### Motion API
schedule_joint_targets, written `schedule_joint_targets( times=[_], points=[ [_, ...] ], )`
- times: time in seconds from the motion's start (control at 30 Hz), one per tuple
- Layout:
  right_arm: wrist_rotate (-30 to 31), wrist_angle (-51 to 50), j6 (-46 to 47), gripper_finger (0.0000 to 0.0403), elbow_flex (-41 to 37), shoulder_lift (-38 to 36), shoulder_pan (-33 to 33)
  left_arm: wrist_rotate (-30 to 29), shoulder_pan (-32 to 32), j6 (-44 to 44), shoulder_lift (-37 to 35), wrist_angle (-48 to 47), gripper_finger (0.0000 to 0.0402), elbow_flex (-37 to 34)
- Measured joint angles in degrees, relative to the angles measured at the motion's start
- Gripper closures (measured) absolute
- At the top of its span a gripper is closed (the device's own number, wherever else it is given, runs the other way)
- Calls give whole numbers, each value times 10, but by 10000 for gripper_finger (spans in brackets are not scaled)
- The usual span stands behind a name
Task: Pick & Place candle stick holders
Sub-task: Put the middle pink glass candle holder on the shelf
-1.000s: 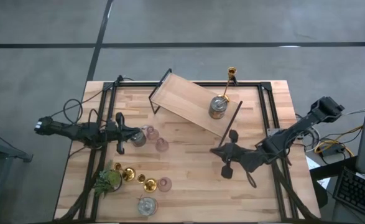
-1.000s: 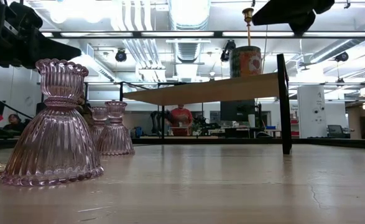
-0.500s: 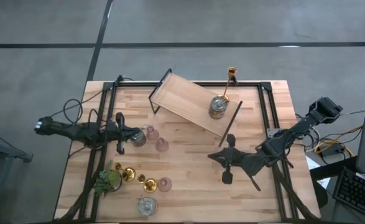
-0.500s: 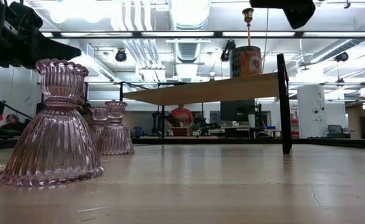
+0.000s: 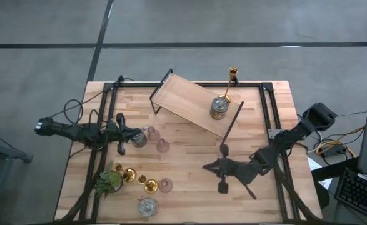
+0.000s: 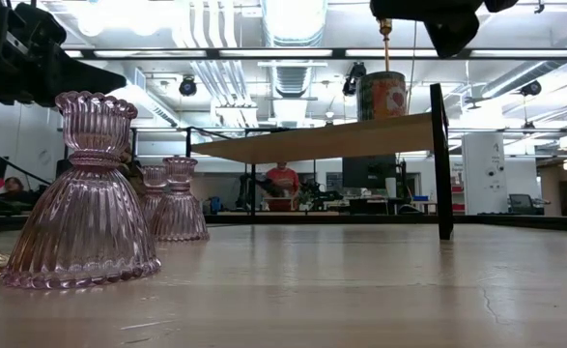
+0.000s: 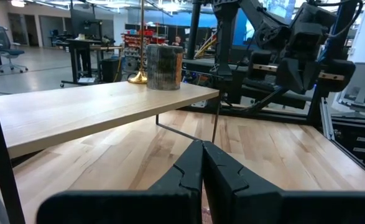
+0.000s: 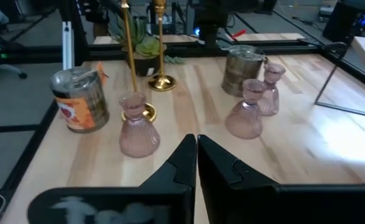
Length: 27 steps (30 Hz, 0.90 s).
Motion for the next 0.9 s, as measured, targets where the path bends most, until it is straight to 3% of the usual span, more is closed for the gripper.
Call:
schedule_joint_targets(
  times=[0.53,0.9],
  points=[
    [-1,31,-14,394,0,19,0,0,0,0,0,0,390,0],
    [3,-9,-50,394,0,-3,-4,0,0,0,0,0,390,0]
  ],
)
